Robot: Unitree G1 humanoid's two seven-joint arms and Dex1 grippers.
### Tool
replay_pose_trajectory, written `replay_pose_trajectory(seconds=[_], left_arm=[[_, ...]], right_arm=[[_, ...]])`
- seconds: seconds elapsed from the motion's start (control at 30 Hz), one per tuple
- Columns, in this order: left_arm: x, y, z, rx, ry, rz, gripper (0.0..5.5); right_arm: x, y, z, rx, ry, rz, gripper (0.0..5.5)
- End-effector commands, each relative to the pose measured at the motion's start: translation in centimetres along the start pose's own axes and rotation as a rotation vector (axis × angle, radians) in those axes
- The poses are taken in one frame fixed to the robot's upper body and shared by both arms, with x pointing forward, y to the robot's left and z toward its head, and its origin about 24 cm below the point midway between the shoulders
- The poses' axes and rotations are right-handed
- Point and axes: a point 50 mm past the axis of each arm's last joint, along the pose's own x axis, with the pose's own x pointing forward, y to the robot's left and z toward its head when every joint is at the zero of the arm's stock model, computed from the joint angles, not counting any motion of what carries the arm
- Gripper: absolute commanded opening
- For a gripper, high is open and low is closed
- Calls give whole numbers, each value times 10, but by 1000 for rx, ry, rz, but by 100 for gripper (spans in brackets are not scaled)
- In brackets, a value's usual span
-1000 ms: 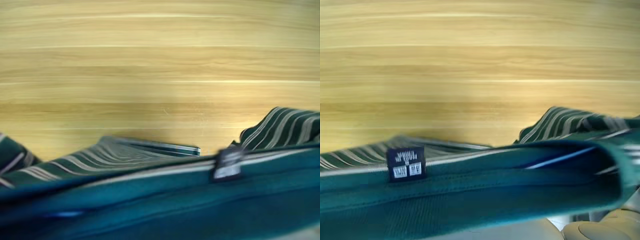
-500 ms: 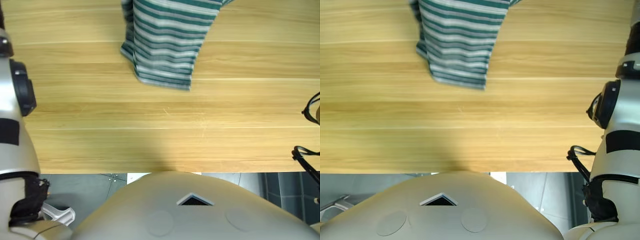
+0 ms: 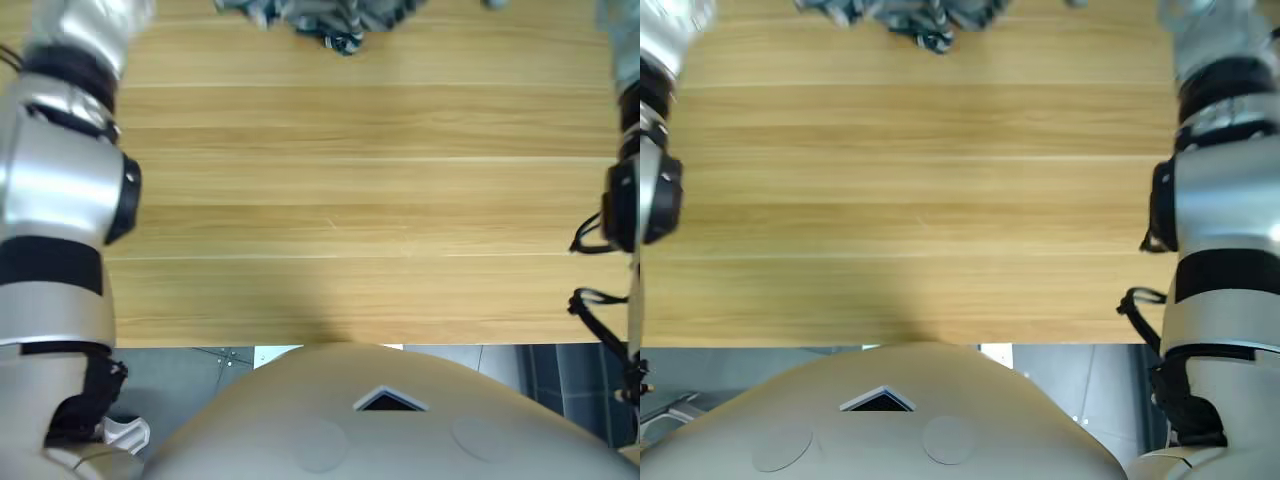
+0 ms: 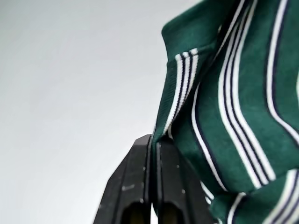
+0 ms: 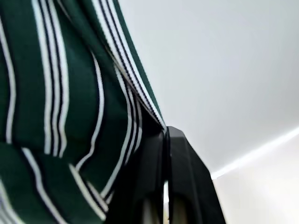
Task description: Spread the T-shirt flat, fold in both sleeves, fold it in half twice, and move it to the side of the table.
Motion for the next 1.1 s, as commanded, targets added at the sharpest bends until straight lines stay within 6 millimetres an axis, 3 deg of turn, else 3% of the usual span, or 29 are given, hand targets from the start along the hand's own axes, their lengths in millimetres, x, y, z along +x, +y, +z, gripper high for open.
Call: replay_pose_trajectory(seconds=[0.03,0.13,0.27,0.57,0.9,1.0,1.1], left_arm=[[-65,-89,-36,-117,32,-443,4],[-97,-114,-40,-198,-24,-655,4],[-113,-107,-35,-230,-171,-766,4],[-157,-93,-9,-272,-472,-968,150],[-208,-96,14,-393,-527,-1135,317],[-223,-89,25,-474,-584,-1178,365],[-220,-76,32,-486,-633,-1127,410]], right_arm=[[-44,59,-36,158,-22,434,0],[-74,83,-35,232,-156,737,0],[-113,96,-31,246,-268,1024,0],[-165,92,-19,291,-349,1218,0],[-210,98,-10,287,-338,1376,0],[-219,104,-2,321,-390,1439,56],[-220,103,4,337,-431,1441,90]])
